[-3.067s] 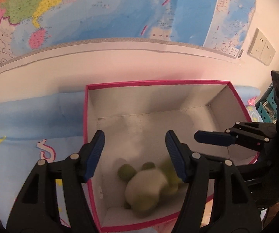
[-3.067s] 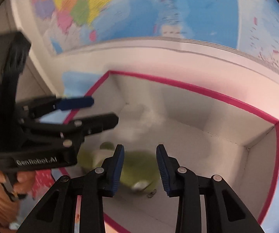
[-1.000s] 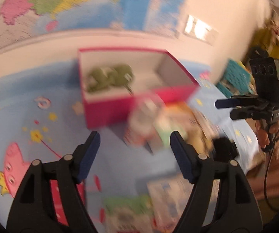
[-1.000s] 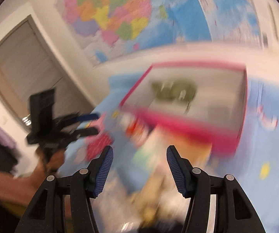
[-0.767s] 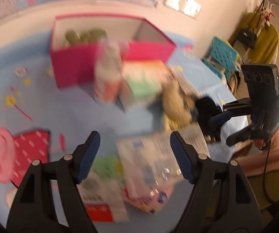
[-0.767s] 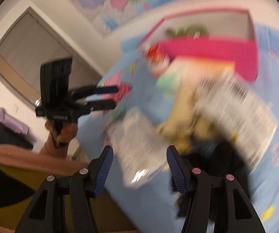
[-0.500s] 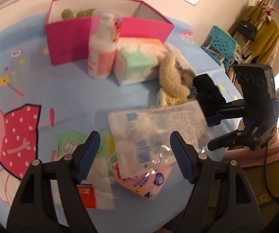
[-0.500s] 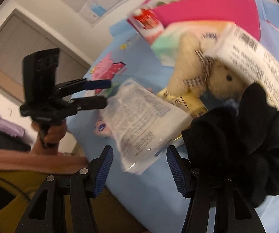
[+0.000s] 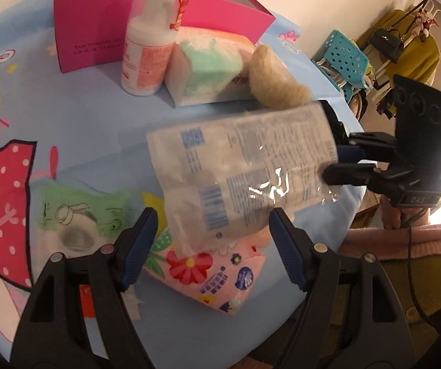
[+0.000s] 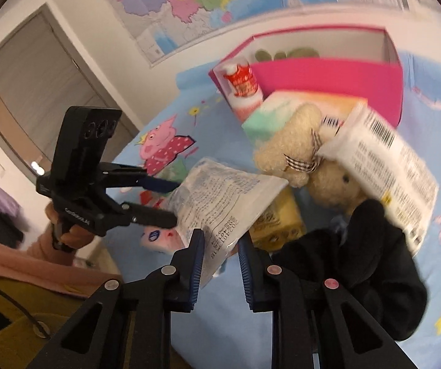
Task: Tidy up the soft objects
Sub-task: 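Grasp the clear plastic bag with both grippers and lift it, then lower the clear bag into the pink box and open both grippers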
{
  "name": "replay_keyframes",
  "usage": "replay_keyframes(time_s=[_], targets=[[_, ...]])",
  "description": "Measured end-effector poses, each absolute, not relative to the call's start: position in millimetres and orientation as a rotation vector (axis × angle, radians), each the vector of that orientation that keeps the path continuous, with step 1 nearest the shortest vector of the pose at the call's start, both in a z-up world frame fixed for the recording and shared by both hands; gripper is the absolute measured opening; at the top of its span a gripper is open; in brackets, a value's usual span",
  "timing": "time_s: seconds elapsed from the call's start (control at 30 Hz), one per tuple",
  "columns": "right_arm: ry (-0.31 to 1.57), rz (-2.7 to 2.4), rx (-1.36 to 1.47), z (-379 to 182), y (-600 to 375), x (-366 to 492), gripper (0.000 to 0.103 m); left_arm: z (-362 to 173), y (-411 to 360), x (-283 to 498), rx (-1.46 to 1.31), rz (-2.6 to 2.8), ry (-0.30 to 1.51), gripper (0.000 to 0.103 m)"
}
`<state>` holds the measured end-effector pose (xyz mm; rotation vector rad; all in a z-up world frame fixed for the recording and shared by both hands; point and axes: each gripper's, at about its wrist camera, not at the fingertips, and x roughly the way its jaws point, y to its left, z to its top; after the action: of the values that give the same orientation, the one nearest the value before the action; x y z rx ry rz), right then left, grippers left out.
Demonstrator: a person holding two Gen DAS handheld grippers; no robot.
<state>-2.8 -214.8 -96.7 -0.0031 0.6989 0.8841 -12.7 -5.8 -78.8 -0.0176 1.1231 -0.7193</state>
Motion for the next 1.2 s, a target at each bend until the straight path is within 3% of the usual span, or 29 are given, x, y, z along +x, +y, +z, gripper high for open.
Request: replay_keyframes(time_s=[0.33, 0.83, 1.2], targets=[[0.627, 0.882, -0.047, -80.9, -214.7, -11.2, 0.021, -57.6, 7.1, -16.1, -0.087, -0.739, 1.026, 0.062], [0.395, 0.938, -0.019, 5.8, -215.1, 17.5, 0.019, 52.8, 22.0, 1.9, -0.033, -0.62, 0.695, 0.062], [0.383, 0.903, -0.008, 53.8, -187.0, 102.8, 0.019, 74.0, 13.8, 90.5, -0.013, -0.456, 0.703, 0.062]])
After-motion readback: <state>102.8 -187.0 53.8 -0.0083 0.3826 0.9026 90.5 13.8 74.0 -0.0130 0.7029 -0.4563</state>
